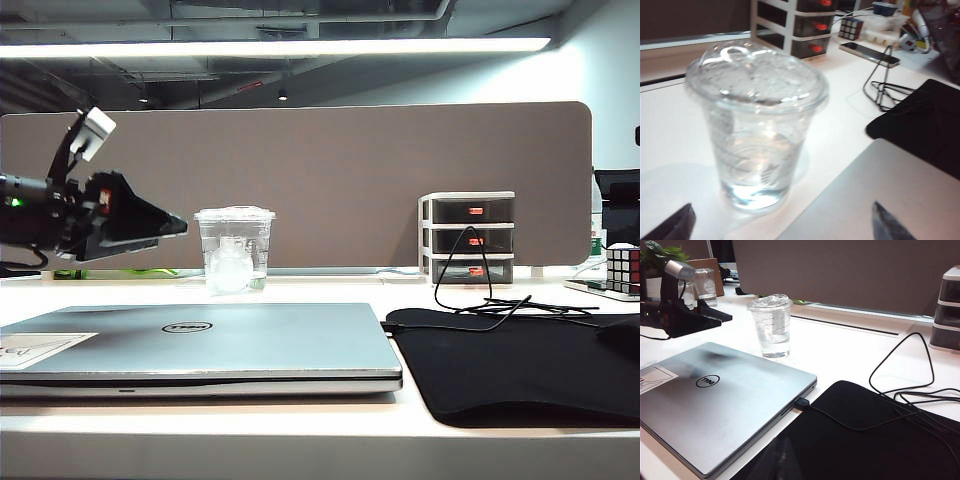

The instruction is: Pick up the coffee cup and place it over the laptop.

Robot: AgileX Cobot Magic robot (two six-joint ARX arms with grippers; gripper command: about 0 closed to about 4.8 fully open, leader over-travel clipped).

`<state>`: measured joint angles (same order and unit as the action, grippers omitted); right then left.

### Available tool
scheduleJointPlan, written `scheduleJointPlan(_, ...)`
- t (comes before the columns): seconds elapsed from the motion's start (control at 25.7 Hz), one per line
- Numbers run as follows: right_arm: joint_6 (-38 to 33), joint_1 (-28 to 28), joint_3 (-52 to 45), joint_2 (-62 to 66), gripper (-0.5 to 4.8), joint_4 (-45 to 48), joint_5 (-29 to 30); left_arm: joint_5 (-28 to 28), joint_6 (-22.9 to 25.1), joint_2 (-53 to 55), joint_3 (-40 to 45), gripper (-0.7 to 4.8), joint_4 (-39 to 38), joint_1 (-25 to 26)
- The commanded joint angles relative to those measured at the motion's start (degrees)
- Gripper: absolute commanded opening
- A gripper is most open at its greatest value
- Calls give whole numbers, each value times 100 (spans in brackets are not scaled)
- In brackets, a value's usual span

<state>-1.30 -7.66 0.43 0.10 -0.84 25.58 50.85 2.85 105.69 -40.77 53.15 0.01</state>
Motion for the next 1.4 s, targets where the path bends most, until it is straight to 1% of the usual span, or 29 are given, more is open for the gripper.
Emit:
scheduleJointPlan(0.04, -15, 0, -28, -2, -6, 66, 7, -675, 225, -22, -46, 479, 103, 11)
scheduleJointPlan(0.08, -17, 0, -28, -2, -6, 63, 7, -807, 332, -22, -46, 479, 116, 11)
scheduleJointPlan(0.16, -17, 0, -28, -2, -6, 68, 7, -859, 216, -22, -46, 479, 120, 11)
scheduleJointPlan(0.23, -17, 0, -28, -2, -6, 66, 7, -841, 212, -22, -46, 479, 98, -22)
scheduleJointPlan(0.27, -17, 0, -28, -2, -6, 66, 7, -859, 450, -11, -61, 479, 107, -76)
scheduleJointPlan(0.31, -17, 0, -28, -2, -6, 68, 7, -844, 592, 33, -85, 479, 111, -76)
scheduleJointPlan(0.35, -17, -2, -28, -2, -6, 66, 7, -616, 726, 149, -179, 479, 87, -76)
scheduleJointPlan(0.39, -17, 0, -28, -2, -6, 68, 7, -417, 723, 271, -267, 479, 92, -61)
scheduleJointPlan(0.43, -17, 0, -28, -2, -6, 68, 7, -105, 715, 516, -442, 479, 90, -31)
scheduleJointPlan(0.55, -20, -2, -28, -2, -6, 66, 26, 350, 302, 1029, -890, 479, 50, 11)
scheduleJointPlan(0.62, -17, -2, -28, -2, -6, 66, 26, 575, 291, 1224, -1113, 479, 57, 11)
scheduleJointPlan(0.66, -17, -2, -28, -2, -6, 63, 26, 592, 332, 1259, -1172, 479, 63, 7)
scheduleJointPlan(0.74, -17, -2, -28, -2, -6, 66, 22, 601, 575, 1292, -1287, 479, 92, 4)
scheduleJointPlan(0.82, -17, -2, -28, -2, -6, 66, 24, 636, 577, 1357, -1478, 479, 57, 4)
scheduleJointPlan(0.9, -17, -4, -28, -4, -6, 68, 22, 857, 522, 1482, -1779, 479, -52, 2)
scheduleJointPlan(0.94, -17, -2, -28, -4, -6, 66, 22, 863, 527, 1541, -1965, 479, -210, -48)
scheduleJointPlan(1.01, -17, -2, -28, -4, -6, 68, 22, 1054, 573, 1617, -2256, 479, -505, -105)
scheduleJointPlan(1.13, -15, -2, -28, -4, -6, 68, 4, 1073, 774, 1687, -2470, 479, -675, -225)
scheduleJointPlan(1.4, -15, 0, -28, -4, -6, 68, 2, 1082, 785, 2096, -2889, 479, -846, -361)
